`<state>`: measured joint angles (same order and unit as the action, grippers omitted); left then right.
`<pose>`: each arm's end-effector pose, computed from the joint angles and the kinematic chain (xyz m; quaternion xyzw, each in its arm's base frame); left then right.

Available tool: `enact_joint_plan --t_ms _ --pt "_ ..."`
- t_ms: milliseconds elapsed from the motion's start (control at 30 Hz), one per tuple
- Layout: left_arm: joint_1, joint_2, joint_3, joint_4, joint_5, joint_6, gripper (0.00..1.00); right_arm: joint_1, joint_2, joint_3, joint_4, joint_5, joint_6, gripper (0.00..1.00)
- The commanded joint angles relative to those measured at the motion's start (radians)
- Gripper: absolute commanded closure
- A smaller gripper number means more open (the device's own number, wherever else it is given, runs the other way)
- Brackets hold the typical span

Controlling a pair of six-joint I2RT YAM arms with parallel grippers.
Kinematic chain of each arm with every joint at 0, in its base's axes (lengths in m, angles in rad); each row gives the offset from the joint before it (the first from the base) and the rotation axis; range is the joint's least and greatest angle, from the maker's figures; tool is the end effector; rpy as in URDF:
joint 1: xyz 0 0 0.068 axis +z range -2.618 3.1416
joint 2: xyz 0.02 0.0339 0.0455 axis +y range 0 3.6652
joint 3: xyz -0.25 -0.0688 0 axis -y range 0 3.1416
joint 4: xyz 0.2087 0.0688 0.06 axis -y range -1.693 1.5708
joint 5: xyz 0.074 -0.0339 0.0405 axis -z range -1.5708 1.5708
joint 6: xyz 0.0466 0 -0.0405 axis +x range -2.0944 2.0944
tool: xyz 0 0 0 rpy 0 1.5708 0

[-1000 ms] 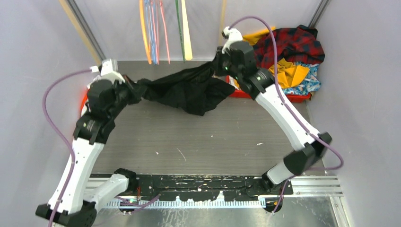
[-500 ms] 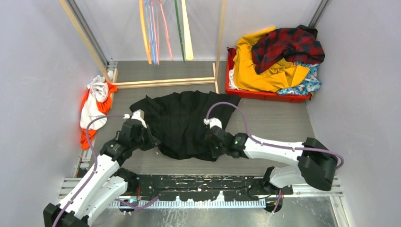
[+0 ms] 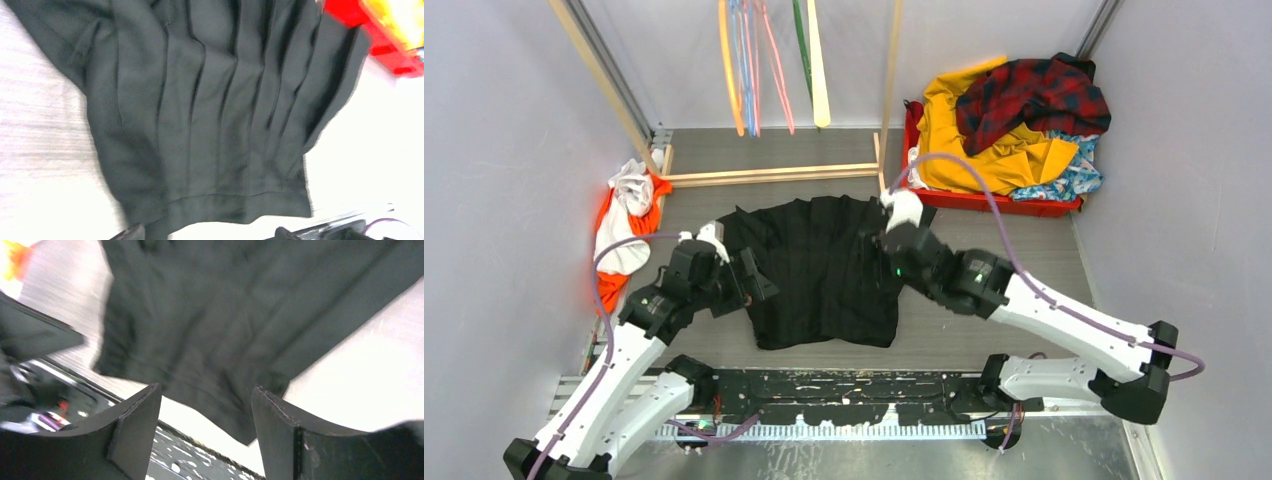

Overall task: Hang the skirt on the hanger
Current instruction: Flatten out the skirt at the center of the board, then pick up the hanger from the clothesline.

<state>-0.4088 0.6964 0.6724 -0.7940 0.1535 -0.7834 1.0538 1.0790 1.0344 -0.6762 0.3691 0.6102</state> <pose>0.1076 -0.0544 0.2412 -0.1450 0.9163 -0.2648 0.2632 0.1141 0.1667 0.3070 -0.1232 0.8903 0.1871 0.3965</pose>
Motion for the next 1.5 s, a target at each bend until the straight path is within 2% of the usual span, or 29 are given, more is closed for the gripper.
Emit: enact_joint_plan --t_ms 0,133,267,433,600,667,800,1033,1200,1467 --pt "-0.003 0.041 0.14 -0.022 0.02 0.048 0.0 -0.026 0.118 0.376 -0.194 0.086 -0.139 0.28" --pt "-0.001 0.073 0.185 -0.055 0.023 0.084 0.01 -0.073 0.225 0.637 -0.229 0.076 -0.214 0.27" --pt "0.0 0.069 0.201 -0.036 0.002 0.117 0.0 -0.154 0.318 0.877 -0.213 0.064 -0.276 0.31" --pt "0.0 0.127 0.236 -0.009 -0.005 0.129 0.0 -0.205 0.431 1.125 -0.134 0.028 -0.345 0.45" --pt "0.002 0.147 0.267 -0.014 -0.034 0.14 0.01 -0.206 0.441 1.162 0.044 -0.189 -0.346 0.64" --pt "0.002 0.15 0.278 -0.013 -0.043 0.144 0.01 -0.206 0.451 1.167 0.106 -0.252 -0.344 0.68" --pt "0.002 0.17 0.302 -0.02 -0.043 0.155 0.01 -0.206 0.502 1.206 0.181 -0.33 -0.35 0.68" --pt "0.002 0.17 0.304 -0.018 -0.043 0.157 0.01 -0.212 0.664 1.333 0.217 -0.317 -0.373 0.67" --pt "0.002 0.161 0.301 -0.019 -0.043 0.157 0.01 -0.252 0.792 1.483 0.181 -0.307 -0.36 0.67" --pt "0.005 0.171 0.286 0.003 -0.054 0.158 0.01 -0.279 0.841 1.499 0.222 -0.452 -0.302 0.67"
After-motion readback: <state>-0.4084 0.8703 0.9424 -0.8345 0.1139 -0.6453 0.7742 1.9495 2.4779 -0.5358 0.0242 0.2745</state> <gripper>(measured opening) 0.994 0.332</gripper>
